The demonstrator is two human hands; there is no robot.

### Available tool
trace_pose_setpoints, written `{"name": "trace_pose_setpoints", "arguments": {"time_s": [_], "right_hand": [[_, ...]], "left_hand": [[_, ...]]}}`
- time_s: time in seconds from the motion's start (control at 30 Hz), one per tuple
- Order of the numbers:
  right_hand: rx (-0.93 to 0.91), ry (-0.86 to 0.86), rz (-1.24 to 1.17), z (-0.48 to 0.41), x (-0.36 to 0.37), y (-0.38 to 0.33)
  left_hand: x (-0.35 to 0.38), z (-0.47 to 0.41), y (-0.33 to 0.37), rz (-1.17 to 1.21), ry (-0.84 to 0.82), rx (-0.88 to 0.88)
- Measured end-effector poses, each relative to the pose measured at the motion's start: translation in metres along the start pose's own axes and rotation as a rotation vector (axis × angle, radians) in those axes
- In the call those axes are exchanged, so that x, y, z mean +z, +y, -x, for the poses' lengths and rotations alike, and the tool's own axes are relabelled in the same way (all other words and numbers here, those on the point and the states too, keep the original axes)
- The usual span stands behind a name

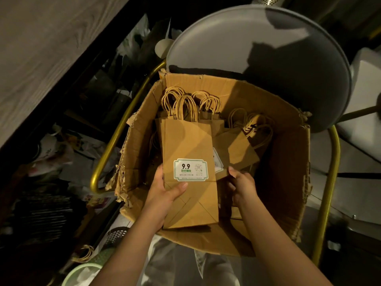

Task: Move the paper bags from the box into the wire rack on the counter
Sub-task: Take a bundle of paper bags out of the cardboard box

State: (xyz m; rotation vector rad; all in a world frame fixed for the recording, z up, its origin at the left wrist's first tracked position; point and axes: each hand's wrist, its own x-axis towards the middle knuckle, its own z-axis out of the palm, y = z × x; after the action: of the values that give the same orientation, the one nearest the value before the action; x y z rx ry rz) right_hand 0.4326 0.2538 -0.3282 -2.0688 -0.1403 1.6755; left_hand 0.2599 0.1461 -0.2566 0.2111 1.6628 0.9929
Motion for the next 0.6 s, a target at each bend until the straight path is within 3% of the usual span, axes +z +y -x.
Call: {"name": "trace_pose_setpoints", "arguments": {"time_s": [0.17,0.6], "right_hand": [[-0.254,0.157,-0.029,0.012,0.003,-0.01],[-0.886,0.235,0.663,0.041,-0.042,-0.015]], "left_hand": [[-0.001,-0.002,-0.003,-0.01,-0.001,-0.013],[-0.001,-0.004,-0.005,-0.03,0.004,0.003]]}}
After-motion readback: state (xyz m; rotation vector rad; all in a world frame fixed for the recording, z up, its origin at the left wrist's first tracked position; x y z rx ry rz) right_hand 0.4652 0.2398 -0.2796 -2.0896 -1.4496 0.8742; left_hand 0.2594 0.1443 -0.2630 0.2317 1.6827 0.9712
